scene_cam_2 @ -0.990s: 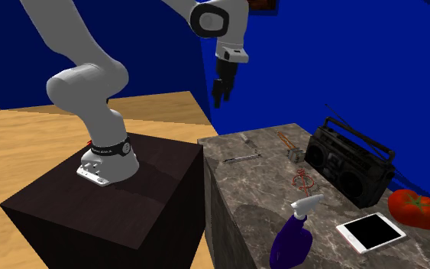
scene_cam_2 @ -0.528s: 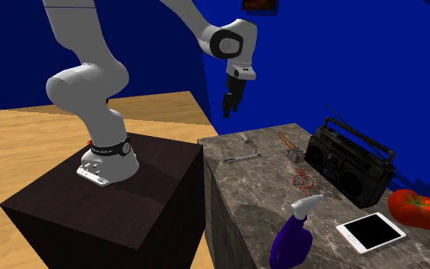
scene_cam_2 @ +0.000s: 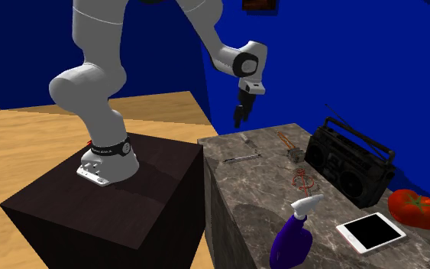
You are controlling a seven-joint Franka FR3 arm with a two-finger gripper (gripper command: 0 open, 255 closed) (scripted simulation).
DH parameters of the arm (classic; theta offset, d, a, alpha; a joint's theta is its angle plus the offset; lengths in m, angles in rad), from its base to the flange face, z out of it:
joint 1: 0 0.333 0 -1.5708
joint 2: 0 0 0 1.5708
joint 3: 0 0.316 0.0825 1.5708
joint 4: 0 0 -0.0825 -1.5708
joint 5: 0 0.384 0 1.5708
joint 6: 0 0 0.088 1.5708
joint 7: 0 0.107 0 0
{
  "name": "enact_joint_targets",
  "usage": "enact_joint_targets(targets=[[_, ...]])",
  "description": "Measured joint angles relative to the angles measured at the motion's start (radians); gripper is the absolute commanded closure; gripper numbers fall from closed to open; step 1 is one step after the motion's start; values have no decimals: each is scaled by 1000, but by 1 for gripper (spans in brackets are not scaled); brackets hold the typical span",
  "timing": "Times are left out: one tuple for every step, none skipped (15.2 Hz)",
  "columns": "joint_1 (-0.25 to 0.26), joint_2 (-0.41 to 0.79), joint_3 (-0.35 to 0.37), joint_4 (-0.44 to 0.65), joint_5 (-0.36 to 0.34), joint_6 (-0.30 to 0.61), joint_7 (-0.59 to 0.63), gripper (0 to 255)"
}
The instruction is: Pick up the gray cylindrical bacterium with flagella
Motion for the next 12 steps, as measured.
enact_joint_targets(targets=[[25,48,-17,36,-27,4,29,0],[44,85,-32,65,-47,5,50,0],[63,123,-48,90,-67,13,69,0],[86,165,-64,129,-84,11,89,0],[110,209,-80,171,-101,8,107,0],[136,254,-94,216,-114,3,126,0],[150,280,-103,241,-121,2,138,0],[158,296,-109,255,-127,4,143,0],[165,312,-115,265,-133,9,148,0],[170,326,-121,273,-138,15,151,0],[173,336,-126,277,-142,20,152,0],[175,348,-131,281,-148,28,153,0]])
